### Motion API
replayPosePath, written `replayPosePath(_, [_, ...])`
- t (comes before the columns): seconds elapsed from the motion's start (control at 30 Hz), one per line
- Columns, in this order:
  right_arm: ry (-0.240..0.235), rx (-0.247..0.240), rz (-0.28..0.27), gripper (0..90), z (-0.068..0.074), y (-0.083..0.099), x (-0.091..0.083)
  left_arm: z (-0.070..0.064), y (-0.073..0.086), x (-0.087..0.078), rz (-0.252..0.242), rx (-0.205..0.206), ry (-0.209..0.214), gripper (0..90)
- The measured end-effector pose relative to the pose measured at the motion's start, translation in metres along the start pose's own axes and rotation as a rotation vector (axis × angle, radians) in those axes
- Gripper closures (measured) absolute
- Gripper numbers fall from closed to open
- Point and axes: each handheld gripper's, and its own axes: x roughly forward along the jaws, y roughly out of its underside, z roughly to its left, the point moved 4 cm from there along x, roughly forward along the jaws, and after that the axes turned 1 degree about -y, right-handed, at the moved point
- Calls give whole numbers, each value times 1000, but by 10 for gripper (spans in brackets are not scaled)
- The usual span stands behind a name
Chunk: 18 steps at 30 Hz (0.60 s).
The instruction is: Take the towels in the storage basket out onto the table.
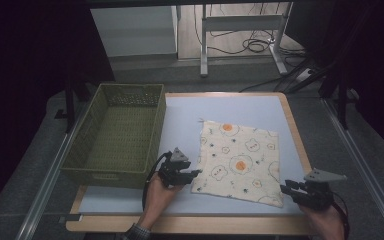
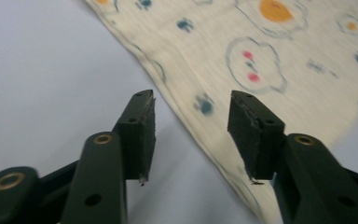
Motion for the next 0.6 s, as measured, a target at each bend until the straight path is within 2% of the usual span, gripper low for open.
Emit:
replayPosePath(0.2, [60, -13, 18, 562, -15, -21, 24, 12, -25, 18, -32, 14, -23, 427])
replayPosePath(0.37, [110, -38, 19, 540, -28, -37, 39, 27, -47, 34, -48, 20, -40, 391])
replayPosePath(0.43, [115, -37, 22, 539, -34, -43, 45, 34, -54, 41, -49, 15, -35, 385])
replayPosePath(0.6, [125, -19, 19, 539, -55, -59, 57, 56, -71, 57, -41, -5, -60, 404])
